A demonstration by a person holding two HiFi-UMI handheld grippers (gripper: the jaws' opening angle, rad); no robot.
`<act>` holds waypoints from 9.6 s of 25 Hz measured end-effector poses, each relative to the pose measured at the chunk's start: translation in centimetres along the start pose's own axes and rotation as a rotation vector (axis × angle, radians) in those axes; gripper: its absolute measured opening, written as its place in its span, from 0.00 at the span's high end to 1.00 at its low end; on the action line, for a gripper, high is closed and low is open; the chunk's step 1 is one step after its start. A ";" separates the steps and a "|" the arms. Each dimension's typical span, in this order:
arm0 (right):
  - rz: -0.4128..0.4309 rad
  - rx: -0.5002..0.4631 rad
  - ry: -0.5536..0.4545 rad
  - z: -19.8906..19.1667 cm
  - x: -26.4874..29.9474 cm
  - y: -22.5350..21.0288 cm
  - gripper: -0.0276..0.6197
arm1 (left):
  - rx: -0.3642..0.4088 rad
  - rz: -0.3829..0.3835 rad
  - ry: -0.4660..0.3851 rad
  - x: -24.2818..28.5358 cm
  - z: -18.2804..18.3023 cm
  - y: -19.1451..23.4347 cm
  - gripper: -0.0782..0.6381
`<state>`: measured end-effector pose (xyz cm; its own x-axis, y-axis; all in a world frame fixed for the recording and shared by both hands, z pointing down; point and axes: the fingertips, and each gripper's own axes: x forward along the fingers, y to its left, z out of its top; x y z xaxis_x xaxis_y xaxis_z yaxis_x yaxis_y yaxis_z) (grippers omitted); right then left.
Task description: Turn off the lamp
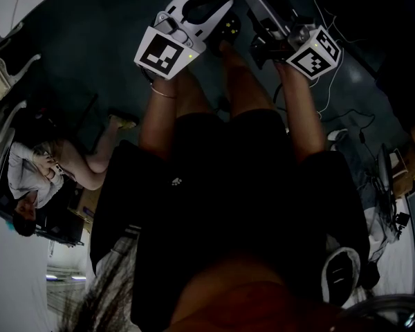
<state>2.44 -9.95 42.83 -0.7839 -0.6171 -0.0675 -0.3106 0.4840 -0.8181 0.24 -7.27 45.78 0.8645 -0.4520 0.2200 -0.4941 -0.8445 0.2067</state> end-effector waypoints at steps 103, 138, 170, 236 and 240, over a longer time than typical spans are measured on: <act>-0.292 -0.301 -0.009 1.9 0.8 3.3 0.95 | -0.058 0.009 -0.119 -2.8 9.9 2.5 0.88; -0.020 -0.384 0.002 5.9 10.6 16.6 0.95 | 0.008 0.098 -0.174 -19.9 21.9 3.3 0.88; 0.014 -0.423 -0.015 6.3 11.4 18.7 0.95 | 0.064 0.082 -0.152 -20.6 21.0 4.1 0.88; -0.090 -0.542 0.037 4.6 7.4 19.9 0.95 | 0.082 0.033 -0.105 -17.5 20.3 1.8 0.88; -0.093 -0.531 0.024 4.7 7.2 19.9 0.95 | 0.073 0.033 -0.105 -17.6 20.2 1.8 0.88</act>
<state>-6.81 -7.67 23.40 -0.7502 -0.6611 0.0095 -0.6037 0.6790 -0.4179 -13.98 -6.66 23.06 0.8544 -0.5045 0.1243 -0.5181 -0.8454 0.1302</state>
